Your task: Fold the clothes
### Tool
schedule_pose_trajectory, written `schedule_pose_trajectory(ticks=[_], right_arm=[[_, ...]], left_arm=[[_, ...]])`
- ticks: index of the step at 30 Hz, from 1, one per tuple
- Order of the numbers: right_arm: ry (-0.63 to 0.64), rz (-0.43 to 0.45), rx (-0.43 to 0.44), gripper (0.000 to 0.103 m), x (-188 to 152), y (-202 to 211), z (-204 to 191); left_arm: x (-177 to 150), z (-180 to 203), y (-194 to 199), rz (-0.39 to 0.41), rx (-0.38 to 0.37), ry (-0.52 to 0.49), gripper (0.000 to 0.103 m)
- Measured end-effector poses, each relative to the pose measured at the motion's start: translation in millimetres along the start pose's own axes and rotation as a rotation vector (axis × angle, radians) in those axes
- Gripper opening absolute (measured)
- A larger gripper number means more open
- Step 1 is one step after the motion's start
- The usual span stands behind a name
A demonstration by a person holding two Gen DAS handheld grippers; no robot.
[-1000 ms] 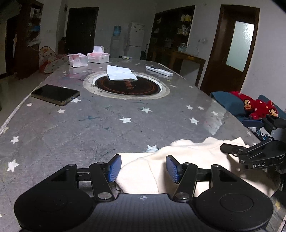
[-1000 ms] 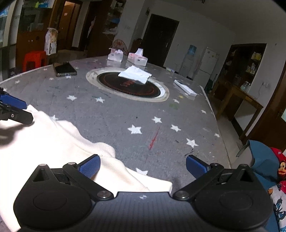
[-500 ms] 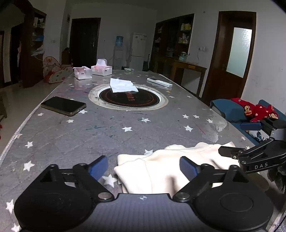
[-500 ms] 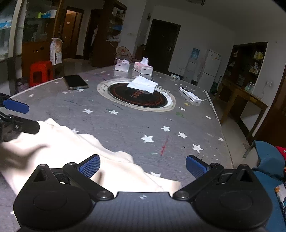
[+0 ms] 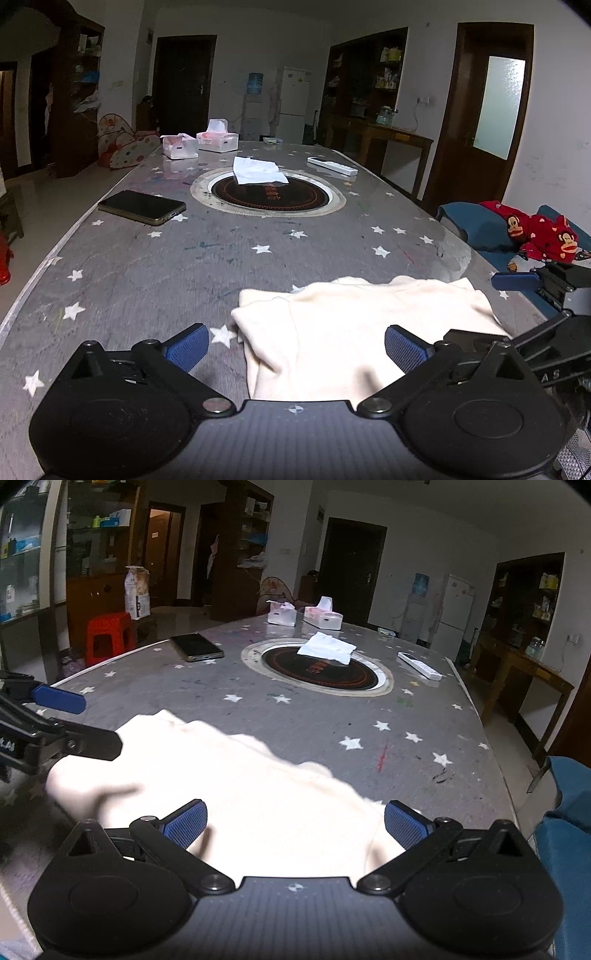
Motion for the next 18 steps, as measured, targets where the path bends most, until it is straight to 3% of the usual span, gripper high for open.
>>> schedule_pose_trajectory(ticks=[18], right_arm=[[-0.023,0.063,0.044,0.103,-2.0,55.0,-26.2]], left_arm=[[-8.4,18.2,36.9,0.006,0.030,0.003,0.103]])
Point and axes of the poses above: each gripper's, at about its wrist camera, not at the fingertips, and y roughly against the way its jaws point, z to its right, x to its top, the point moved 9 cm from there along -y, roughly the way its jaws point, and after that the axes turned 15 degrees about z, right-handed, at the moved point
